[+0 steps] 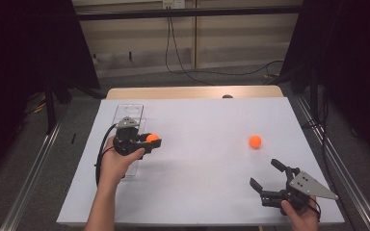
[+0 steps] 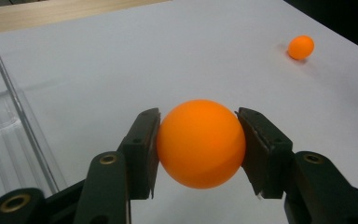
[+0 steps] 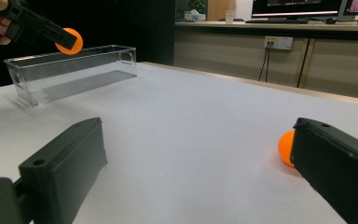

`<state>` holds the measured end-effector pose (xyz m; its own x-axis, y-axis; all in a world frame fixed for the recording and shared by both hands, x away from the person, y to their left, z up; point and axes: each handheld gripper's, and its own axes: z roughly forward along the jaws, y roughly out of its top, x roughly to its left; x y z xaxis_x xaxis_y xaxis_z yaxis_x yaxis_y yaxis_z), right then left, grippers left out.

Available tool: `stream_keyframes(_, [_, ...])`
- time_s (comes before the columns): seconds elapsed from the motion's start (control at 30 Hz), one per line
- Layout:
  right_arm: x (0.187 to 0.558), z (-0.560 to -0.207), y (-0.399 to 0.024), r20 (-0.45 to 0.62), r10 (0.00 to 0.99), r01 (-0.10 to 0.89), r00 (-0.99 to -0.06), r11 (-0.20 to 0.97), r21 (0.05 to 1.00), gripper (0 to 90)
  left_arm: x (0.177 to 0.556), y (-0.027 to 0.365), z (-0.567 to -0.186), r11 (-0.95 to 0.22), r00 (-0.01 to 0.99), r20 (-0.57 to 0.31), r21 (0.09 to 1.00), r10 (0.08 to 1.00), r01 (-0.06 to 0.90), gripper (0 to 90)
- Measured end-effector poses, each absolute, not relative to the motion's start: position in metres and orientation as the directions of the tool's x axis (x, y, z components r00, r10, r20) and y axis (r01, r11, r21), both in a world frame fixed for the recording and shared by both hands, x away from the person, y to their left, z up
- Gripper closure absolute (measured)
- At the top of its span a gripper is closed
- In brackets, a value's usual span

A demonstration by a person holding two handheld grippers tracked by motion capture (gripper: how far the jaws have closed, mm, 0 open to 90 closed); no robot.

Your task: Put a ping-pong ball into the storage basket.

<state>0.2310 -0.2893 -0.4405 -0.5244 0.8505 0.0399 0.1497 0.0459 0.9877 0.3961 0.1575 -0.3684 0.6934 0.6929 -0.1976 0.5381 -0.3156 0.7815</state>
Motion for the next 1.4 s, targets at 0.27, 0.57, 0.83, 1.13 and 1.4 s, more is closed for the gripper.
stream_keyframes(0.27, [0.231,-0.440,-0.289,0.039,0.850,0.149,-0.525,0.047,0.988,2.8,0.396,0.160,-0.368,-0.307,0.679,-0.200,0.778,0.707,0.548,50.7])
stream_keyframes(0.57, [0.231,-0.440,-0.289,0.039,0.850,0.150,-0.526,0.047,0.988,2.8,0.396,0.167,-0.366,-0.306,0.672,-0.189,0.780,0.717,0.546,50.7])
stream_keyframes(0.83, [0.231,-0.440,-0.289,0.042,0.850,0.150,-0.525,0.044,0.988,2.8,0.397,0.172,-0.366,-0.291,0.658,-0.193,0.782,0.727,0.551,50.7])
stream_keyframes(1.13, [0.231,-0.440,-0.289,0.039,0.850,0.149,-0.526,0.047,0.988,2.8,0.397,0.178,-0.364,-0.289,0.654,-0.184,0.786,0.734,0.546,50.6])
stream_keyframes(1.4, [0.231,-0.441,-0.289,0.042,0.849,0.152,-0.526,0.045,0.987,2.8,0.397,0.183,-0.363,-0.286,0.646,-0.178,0.788,0.743,0.545,50.6])
